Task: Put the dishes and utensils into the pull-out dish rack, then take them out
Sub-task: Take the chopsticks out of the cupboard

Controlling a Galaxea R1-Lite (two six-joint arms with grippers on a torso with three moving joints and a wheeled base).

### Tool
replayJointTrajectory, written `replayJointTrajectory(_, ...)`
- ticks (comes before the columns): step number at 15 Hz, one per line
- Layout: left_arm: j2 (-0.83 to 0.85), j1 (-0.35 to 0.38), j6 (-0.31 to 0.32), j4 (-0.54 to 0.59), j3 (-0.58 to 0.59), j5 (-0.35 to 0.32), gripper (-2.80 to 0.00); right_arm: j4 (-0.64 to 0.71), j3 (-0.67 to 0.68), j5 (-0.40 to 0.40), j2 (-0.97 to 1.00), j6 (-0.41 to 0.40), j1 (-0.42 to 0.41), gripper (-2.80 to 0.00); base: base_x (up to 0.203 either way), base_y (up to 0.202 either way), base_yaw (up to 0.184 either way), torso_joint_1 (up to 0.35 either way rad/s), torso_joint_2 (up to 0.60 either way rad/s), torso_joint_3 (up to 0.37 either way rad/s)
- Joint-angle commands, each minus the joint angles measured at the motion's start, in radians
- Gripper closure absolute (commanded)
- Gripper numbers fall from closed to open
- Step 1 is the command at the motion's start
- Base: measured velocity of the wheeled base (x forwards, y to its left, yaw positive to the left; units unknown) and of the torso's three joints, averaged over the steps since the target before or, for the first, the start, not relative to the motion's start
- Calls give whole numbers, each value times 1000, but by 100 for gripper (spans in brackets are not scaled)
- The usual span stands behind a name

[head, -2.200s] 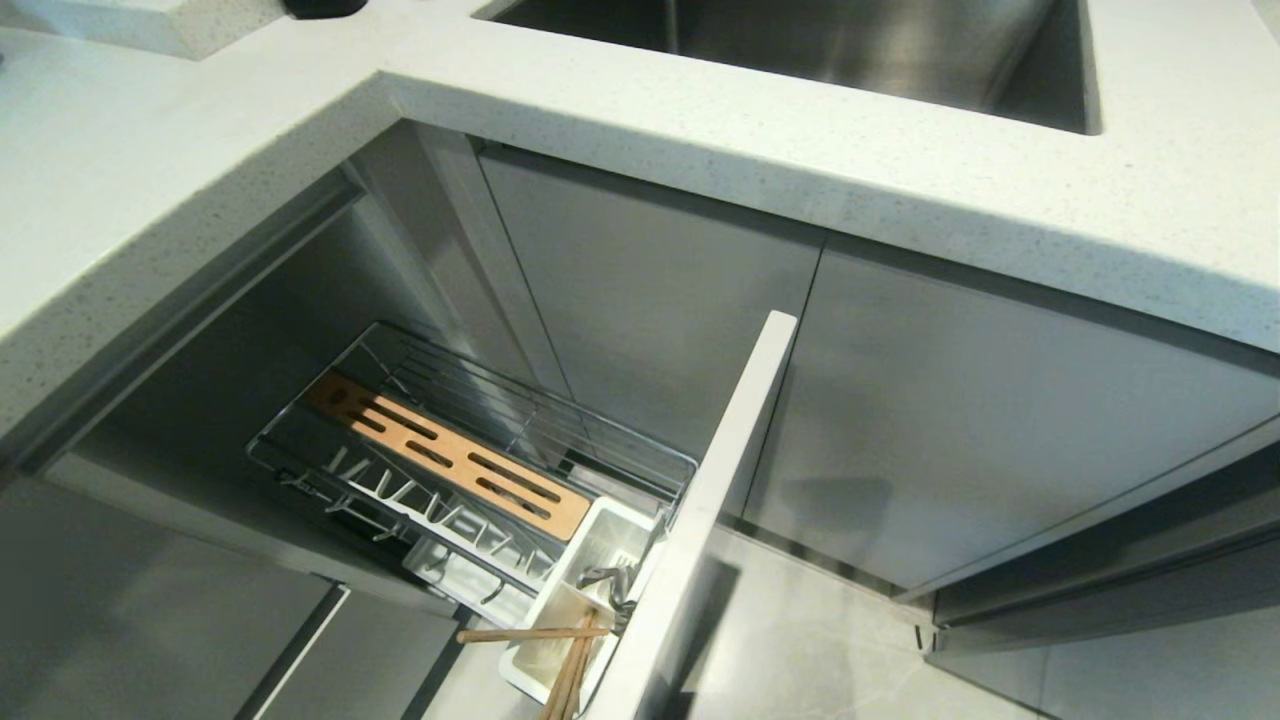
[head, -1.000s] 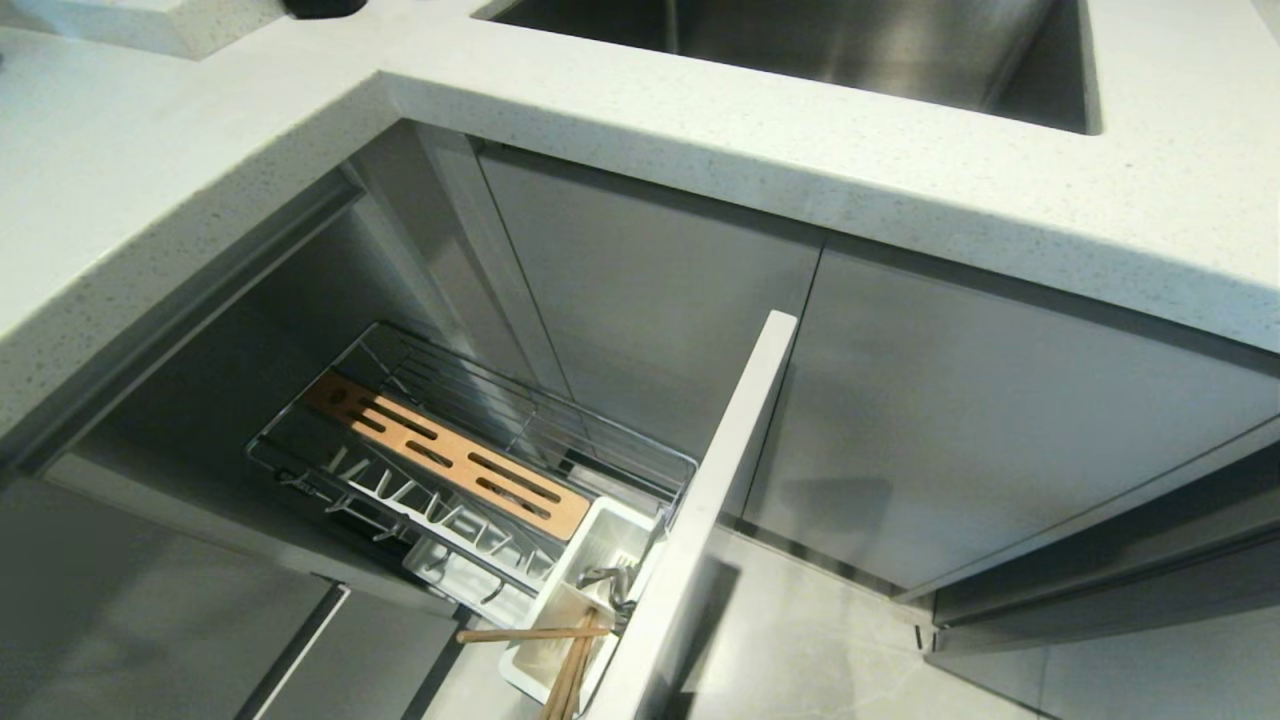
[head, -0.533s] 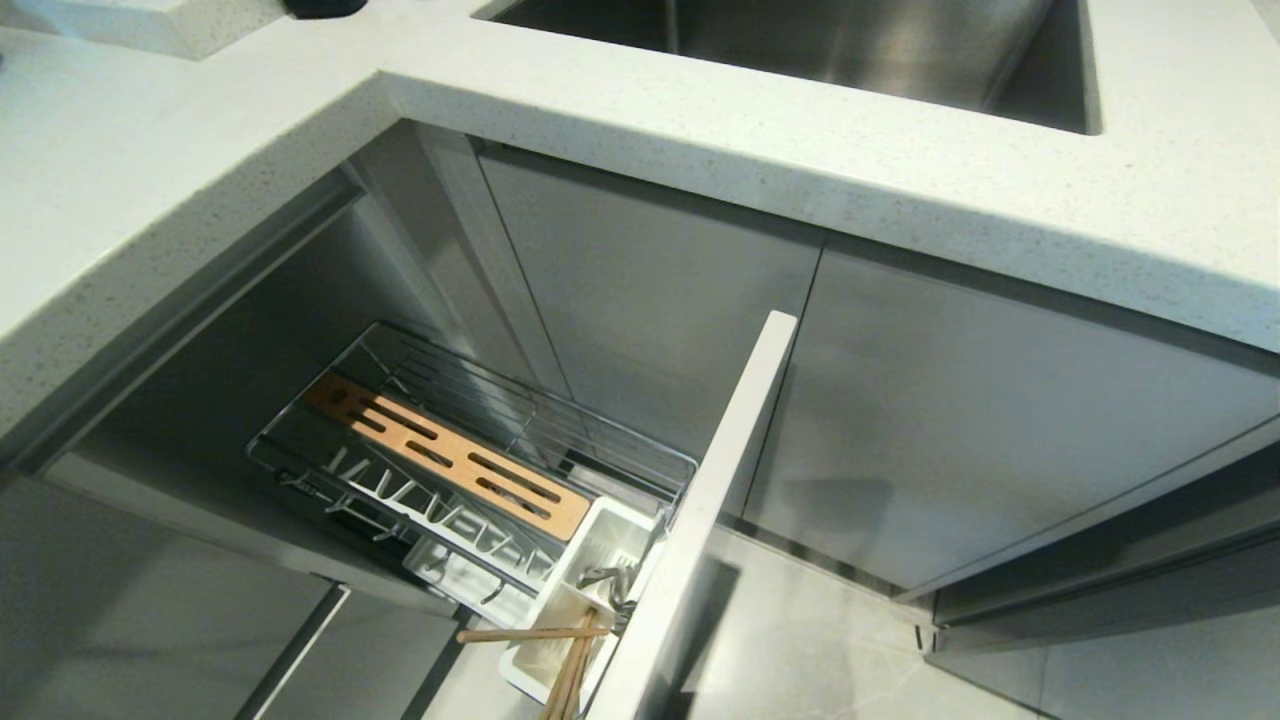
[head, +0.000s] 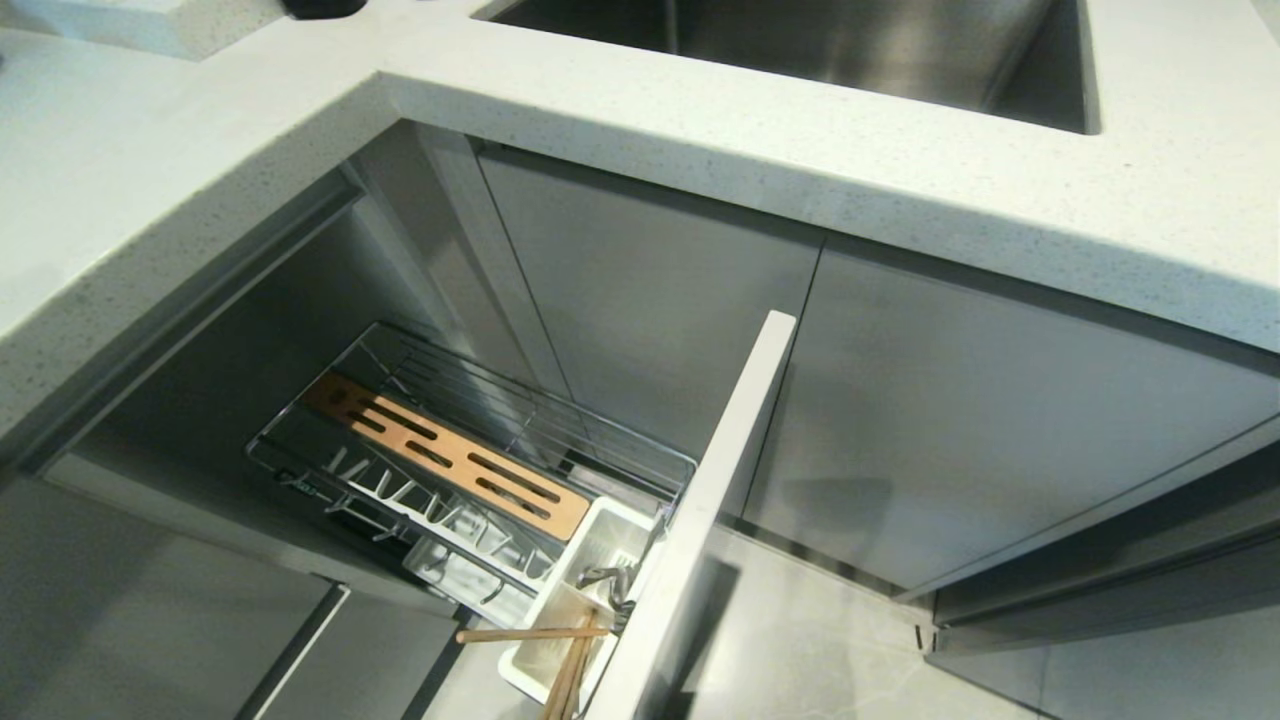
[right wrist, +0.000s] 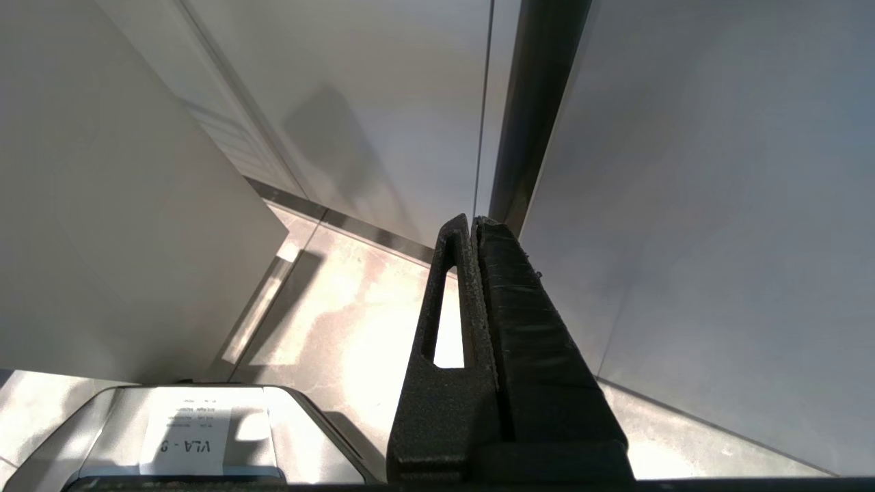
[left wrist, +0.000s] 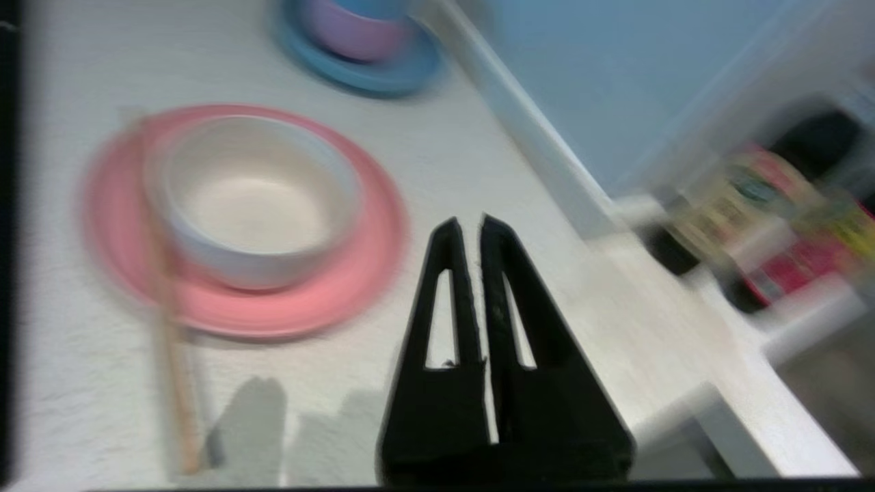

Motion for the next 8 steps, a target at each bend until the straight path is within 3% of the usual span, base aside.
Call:
replayJointTrajectory(1, -22, -180, 1, 4, -55, 3, 0, 0, 2, 0, 0, 0, 0, 0, 0, 0, 0, 0, 0, 0)
replayJointTrajectory(6, 97, -529, -4, 41, -201, 11, 0, 0, 2, 0, 0, 0, 0, 0, 0, 0, 0, 0, 0, 0)
replayJointTrajectory(8, 175, -635, -9, 70, -213, 67, 0, 0, 2, 0, 0, 0, 0, 0, 0, 0, 0, 0, 0, 0)
